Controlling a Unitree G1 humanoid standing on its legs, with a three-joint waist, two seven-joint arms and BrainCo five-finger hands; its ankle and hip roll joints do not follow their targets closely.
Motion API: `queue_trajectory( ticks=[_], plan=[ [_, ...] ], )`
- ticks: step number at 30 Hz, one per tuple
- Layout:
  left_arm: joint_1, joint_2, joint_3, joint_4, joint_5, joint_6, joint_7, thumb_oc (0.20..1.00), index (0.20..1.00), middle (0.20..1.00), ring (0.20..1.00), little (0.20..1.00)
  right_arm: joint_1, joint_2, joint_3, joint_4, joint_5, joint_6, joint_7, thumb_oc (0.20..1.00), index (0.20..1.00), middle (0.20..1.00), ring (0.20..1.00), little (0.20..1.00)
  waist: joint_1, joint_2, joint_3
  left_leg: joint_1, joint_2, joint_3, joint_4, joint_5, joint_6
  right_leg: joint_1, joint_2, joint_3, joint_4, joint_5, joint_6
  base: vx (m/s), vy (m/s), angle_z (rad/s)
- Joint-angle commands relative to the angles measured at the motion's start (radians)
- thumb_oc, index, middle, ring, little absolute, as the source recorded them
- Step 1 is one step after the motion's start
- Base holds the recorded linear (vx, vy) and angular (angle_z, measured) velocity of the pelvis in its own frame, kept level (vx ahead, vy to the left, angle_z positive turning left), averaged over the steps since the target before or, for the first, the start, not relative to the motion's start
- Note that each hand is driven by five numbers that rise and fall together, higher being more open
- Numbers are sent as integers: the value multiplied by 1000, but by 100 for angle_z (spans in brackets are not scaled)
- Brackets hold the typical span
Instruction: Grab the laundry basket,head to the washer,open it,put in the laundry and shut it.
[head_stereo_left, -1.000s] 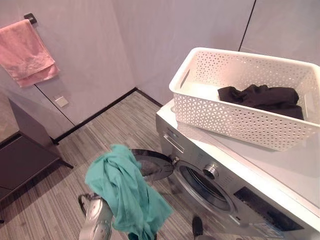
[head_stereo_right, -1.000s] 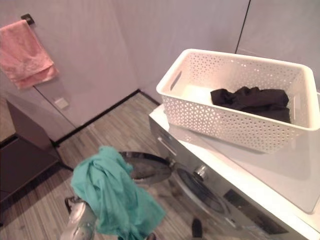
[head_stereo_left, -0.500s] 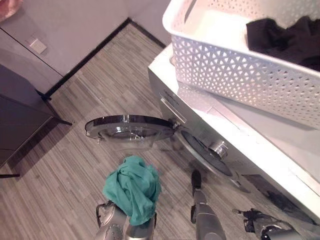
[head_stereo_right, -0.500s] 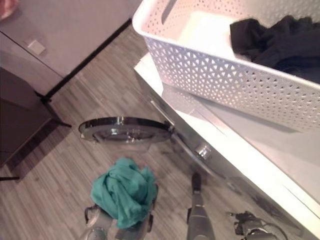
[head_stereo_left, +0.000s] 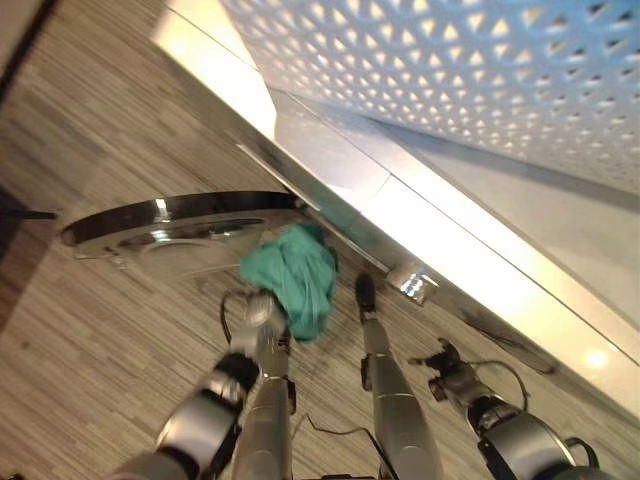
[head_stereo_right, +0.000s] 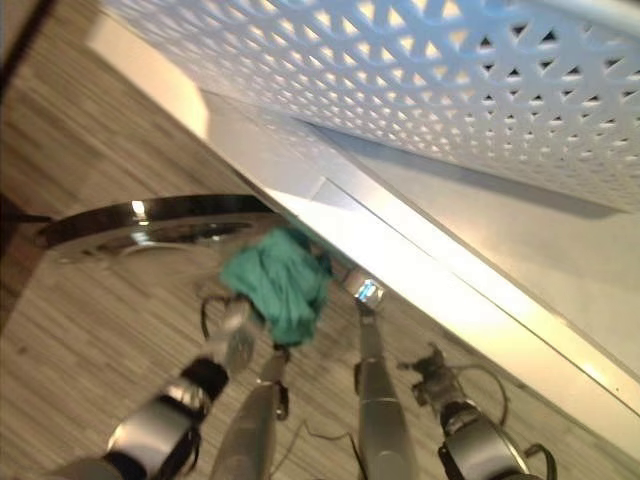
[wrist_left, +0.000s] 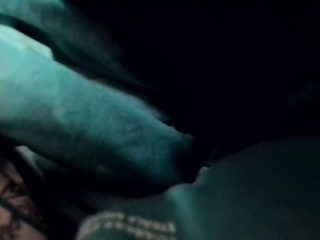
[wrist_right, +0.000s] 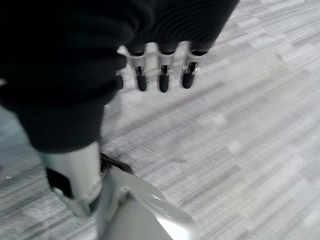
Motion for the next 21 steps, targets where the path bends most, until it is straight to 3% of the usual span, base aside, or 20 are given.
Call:
queue_trajectory(
  ticks=[1, 4, 10, 15, 18, 19, 21],
  plan=[
    [-48, 15, 32, 9, 36, -57, 51, 200, 200, 200, 200, 200, 16, 11, 37, 19, 11, -15, -31, 1000, 1000, 1000, 1000, 1000, -14, -9, -24, -97, 3, 78, 87, -37, 44, 39, -43, -54, 39, -168, 60, 22, -45, -2],
    [-160, 6, 40, 14, 35, -66, 82, 200, 200, 200, 200, 200, 6, 33, 69, -31, 12, -27, -50, 1000, 1000, 1000, 1000, 1000, -40, -16, -21, -146, 7, 75, 102, -47, 41, -18, -40, -50, 62, -177, 58, 22, -38, 2],
    [-167, -84, 1, -66, 31, -79, 112, 200, 200, 200, 200, 200, 2, 62, 105, -101, 9, -34, -74, 1000, 1000, 1000, 1000, 1000, -65, -29, -20, -238, 8, 66, 164, -83, 43, -136, -16, -42, 131, -202, 46, 26, -80, 7],
    [-27, -150, -133, -241, 105, -51, 90, 200, 200, 200, 200, 200, 26, 59, 103, -156, 2, -33, -85, 1000, 1000, 1000, 1000, 1000, -61, -23, -6, -278, 6, 67, 219, -114, 46, -205, 6, -38, 191, -228, 40, 27, -78, 0],
    [38, -201, -231, -251, 125, -21, 48, 200, 200, 200, 200, 200, 30, 66, 102, -176, 6, -37, -95, 1000, 1000, 1000, 1000, 1000, -54, -22, 7, -284, 8, 68, 219, -122, 51, -236, 18, -35, 208, -234, 42, 33, -71, -11],
    [44, -217, -266, -238, 126, -8, 31, 200, 200, 200, 200, 200, 35, 69, 105, -196, 17, -43, -97, 1000, 1000, 1000, 1000, 1000, -49, -16, 14, -270, 22, 65, 218, -149, 49, -232, 32, -36, 219, -261, 44, 72, -69, -9],
    [38, -224, -276, -236, 129, -4, 27, 200, 200, 200, 200, 200, 38, 69, 108, -213, 17, -45, -101, 1000, 1000, 1000, 1000, 1000, -50, -16, 18, -269, 23, 67, 217, -151, 49, -238, 36, -35, 223, -264, 43, 47, -47, -6]
  ],
)
